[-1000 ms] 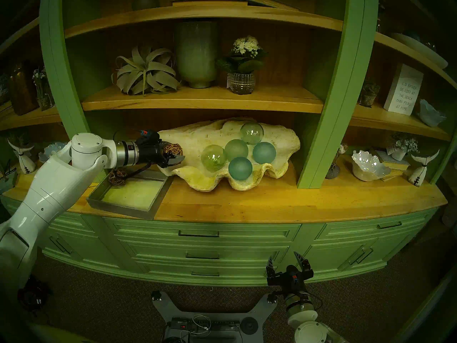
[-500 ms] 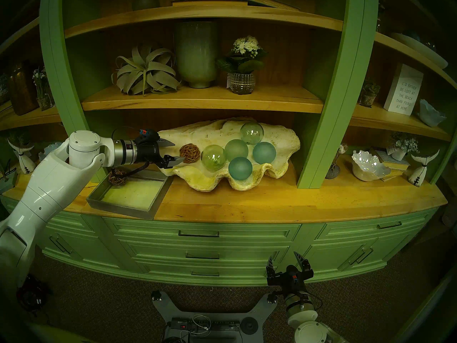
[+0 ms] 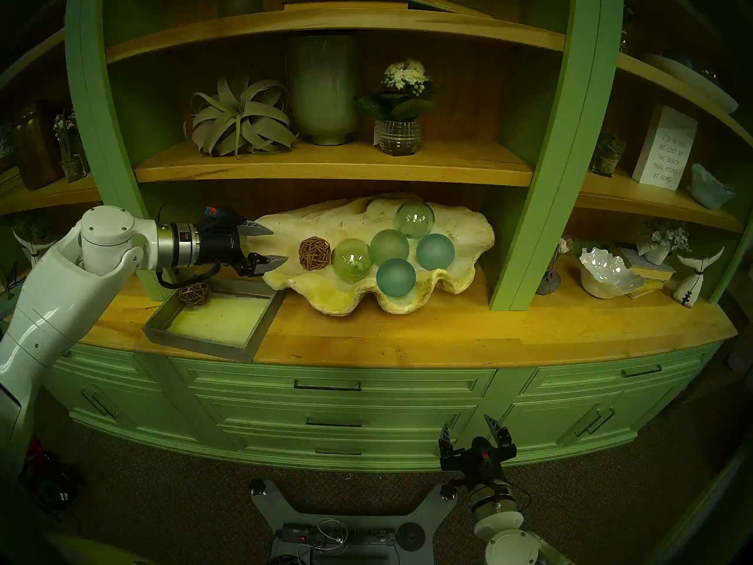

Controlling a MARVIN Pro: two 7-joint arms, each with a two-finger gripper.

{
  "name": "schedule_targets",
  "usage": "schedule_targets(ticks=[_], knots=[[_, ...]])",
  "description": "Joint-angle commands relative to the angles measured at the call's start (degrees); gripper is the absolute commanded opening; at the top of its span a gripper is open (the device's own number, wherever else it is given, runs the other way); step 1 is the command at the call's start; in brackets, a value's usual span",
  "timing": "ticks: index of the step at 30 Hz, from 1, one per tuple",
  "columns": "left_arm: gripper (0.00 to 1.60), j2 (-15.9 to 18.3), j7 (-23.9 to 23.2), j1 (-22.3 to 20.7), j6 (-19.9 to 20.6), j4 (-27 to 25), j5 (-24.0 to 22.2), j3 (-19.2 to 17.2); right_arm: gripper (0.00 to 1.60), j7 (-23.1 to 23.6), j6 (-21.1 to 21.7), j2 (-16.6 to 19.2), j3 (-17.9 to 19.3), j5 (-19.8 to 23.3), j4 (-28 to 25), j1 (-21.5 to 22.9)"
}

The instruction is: Put wooden balls into bowl

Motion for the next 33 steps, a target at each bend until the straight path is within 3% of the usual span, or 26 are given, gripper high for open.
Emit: schedule_targets(ticks=[1, 10, 11, 14, 18, 20, 22, 27, 33], knots=[[1.60, 6.50, -0.85, 3.71, -0.60, 3.08, 0.42, -8.39, 1.60, 0.00, -0.35, -0.04, 0.07, -0.10, -1.21, 0.43], [1.60, 11.62, -4.99, 11.91, -3.48, 5.87, 0.01, -16.22, 1.60, -0.01, -0.38, -0.03, 0.08, -0.12, -1.31, 0.39], [1.60, 13.56, -5.59, 13.68, -4.33, 5.21, -1.04, -16.69, 1.60, -0.01, -0.38, -0.02, 0.09, -0.12, -1.35, 0.37], [1.60, 14.03, -8.04, 15.43, -5.83, 5.57, -1.59, -17.89, 1.60, -0.02, -0.38, 0.00, 0.10, -0.12, -1.44, 0.32], [1.60, 15.74, -10.82, 21.32, -9.77, 4.52, -2.99, -20.78, 1.60, -0.02, -0.35, 0.03, 0.13, -0.10, -1.57, 0.24], [1.60, 15.57, -11.84, 20.10, -10.62, 5.47, -2.67, -19.59, 1.60, -0.03, -0.33, 0.03, 0.13, -0.10, -1.60, 0.23], [1.60, 16.16, -12.51, 22.79, -13.26, 4.57, -1.09, -20.78, 1.60, -0.03, -0.31, 0.05, 0.14, -0.09, -1.65, 0.20], [1.60, 18.02, -11.89, 25.52, -17.45, 2.85, 7.35, -19.59, 1.60, -0.02, -0.33, 0.03, 0.13, -0.09, -1.58, 0.24], [1.60, 19.28, -7.00, 26.64, -24.25, 3.68, 19.06, -17.77, 1.60, -0.02, -0.34, 0.02, 0.12, -0.10, -1.54, 0.27]])
